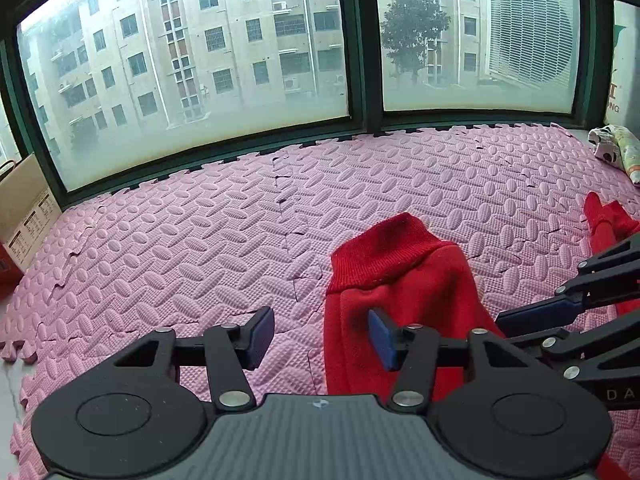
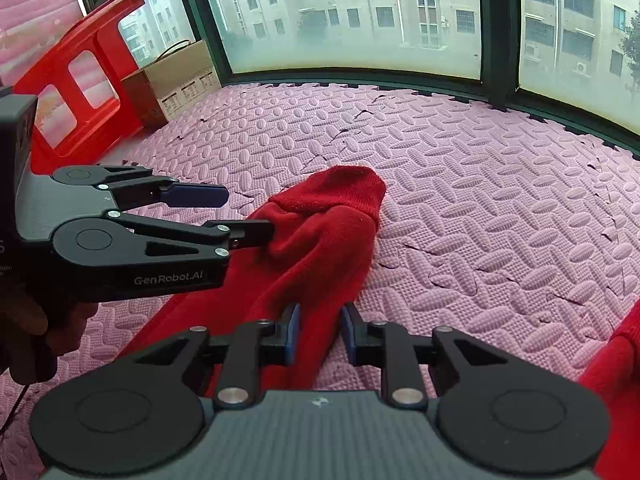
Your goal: Fold clothes
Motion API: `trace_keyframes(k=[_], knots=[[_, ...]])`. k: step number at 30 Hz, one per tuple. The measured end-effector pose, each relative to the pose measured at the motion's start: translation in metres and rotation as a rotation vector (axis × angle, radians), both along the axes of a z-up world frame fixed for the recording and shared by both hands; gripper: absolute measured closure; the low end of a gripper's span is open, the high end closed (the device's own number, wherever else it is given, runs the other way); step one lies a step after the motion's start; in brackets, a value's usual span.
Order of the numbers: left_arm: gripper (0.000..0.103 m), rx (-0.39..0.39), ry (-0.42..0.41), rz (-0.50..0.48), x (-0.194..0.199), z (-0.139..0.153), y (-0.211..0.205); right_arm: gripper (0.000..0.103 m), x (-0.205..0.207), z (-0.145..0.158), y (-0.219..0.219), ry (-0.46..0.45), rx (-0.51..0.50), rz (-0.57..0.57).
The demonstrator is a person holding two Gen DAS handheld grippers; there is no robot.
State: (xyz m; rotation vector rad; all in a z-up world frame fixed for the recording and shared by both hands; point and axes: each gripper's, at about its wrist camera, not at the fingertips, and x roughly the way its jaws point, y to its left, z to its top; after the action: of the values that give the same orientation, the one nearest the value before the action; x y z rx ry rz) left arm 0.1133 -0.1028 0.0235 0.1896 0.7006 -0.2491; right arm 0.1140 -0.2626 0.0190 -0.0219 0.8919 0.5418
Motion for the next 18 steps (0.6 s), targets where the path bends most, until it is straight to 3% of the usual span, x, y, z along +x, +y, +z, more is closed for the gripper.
trace_keyframes(k=[4, 9, 12, 18], knots=[[0.055, -0.037, 0.008, -0.021, 0.005, -0.002, 0.000, 0.090, -0.001, -0.001, 0.000, -0.007, -0.002, -0.009], [0.087, 0.013, -0.005, -0.063, 0.006, -0.007, -0.006, 0.094, -0.004, 0.001, 0.004, -0.033, -0.034, -0.012], [0.091, 0.052, -0.029, -0.058, 0.004, -0.006, -0.006, 0.096, -0.006, 0.004, 0.005, -0.054, -0.063, -0.014], [0.091, 0.036, -0.013, -0.014, 0.011, -0.010, 0.013, 0.096, -0.005, 0.004, 0.004, -0.068, -0.088, -0.017]])
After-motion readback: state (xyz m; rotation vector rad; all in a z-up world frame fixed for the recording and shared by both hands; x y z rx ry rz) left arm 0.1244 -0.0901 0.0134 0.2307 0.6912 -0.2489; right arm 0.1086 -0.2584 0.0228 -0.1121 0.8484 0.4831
